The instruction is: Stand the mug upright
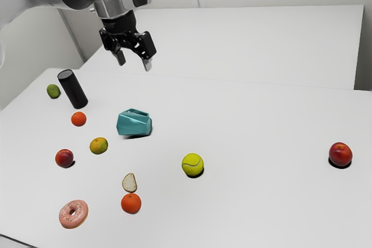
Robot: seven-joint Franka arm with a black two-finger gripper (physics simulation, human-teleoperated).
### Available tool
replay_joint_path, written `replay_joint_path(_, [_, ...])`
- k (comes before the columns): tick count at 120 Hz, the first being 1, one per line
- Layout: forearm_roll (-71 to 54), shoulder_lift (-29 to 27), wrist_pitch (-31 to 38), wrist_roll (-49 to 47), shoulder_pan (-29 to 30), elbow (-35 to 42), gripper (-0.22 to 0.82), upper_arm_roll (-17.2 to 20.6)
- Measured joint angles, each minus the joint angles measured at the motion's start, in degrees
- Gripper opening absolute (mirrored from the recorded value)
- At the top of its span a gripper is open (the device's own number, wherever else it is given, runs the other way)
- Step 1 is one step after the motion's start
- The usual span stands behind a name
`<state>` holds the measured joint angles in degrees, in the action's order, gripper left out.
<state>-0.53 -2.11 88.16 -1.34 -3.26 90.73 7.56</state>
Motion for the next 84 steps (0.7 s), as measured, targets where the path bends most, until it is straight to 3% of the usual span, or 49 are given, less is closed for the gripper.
replay_joint_path(58, [0.14, 4.12, -0.6, 0.11, 1.63, -3.62, 0.58, 0.02])
replay_joint_path(84, [1.27, 5.56, -0.93, 0.69, 11.05, -4.04, 0.58, 0.09])
